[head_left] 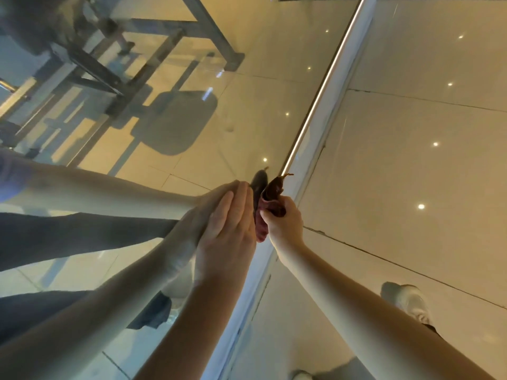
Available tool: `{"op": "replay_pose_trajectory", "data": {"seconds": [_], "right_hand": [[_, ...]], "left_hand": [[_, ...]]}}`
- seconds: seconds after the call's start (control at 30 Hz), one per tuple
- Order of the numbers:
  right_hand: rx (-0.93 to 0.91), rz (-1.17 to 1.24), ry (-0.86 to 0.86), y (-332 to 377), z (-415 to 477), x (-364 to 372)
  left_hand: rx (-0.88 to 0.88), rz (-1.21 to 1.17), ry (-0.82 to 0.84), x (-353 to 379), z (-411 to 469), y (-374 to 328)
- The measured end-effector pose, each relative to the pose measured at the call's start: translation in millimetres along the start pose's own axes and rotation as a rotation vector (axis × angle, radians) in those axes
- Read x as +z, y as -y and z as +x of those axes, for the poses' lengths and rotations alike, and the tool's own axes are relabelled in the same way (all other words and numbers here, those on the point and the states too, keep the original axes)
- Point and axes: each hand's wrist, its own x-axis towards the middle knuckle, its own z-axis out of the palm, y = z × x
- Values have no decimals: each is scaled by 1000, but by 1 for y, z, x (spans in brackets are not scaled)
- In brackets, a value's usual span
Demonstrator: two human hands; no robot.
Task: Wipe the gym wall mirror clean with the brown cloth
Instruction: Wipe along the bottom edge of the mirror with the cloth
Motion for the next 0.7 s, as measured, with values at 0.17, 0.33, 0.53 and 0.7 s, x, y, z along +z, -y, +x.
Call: {"op": "replay_pose_trajectory", "data": {"seconds": [0.17, 0.33, 0.53, 0.7], "right_hand": [[23, 11, 20, 14, 24, -10], [17, -2, 19, 30, 52, -19], [23, -14, 56, 42, 79, -27], [-76, -23, 76, 62, 102, -38]], "left_hand": [[-30, 40, -87, 6, 21, -3], [-32, 40, -102, 5, 36, -4], [-7, -12, -87, 3, 65, -6], [-3, -77, -45, 3, 89, -9]]}}
